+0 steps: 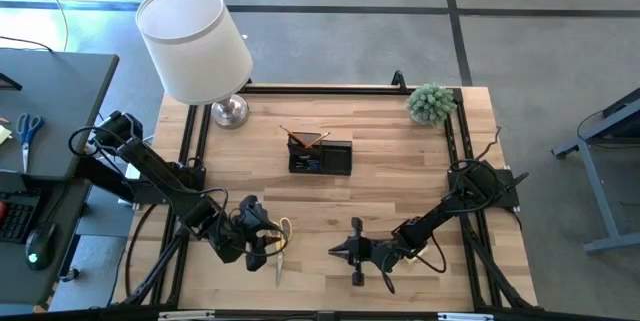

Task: Pick and place office supplies into organizer
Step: Put the yellow scissors into the desk organizer

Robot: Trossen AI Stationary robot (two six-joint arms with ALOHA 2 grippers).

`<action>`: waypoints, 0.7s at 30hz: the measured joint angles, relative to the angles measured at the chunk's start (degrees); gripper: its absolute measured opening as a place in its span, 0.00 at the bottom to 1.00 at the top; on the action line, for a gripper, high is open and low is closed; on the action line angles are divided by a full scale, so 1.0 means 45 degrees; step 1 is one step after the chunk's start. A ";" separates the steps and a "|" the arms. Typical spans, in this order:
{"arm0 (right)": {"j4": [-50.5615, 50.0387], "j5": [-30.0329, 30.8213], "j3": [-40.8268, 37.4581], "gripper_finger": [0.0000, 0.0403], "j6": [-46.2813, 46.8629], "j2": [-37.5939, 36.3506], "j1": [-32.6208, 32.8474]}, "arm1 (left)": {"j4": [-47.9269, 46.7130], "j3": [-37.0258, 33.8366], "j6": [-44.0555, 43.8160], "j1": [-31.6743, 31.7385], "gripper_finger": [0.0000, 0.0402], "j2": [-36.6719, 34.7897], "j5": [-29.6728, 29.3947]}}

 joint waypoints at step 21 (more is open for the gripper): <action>-0.0010 -0.0012 -0.0010 0.05 0.0065 0.0000 0.0029 | 0.0663 0.0005 0.0776 0.0000 0.36 -0.0005 -0.0796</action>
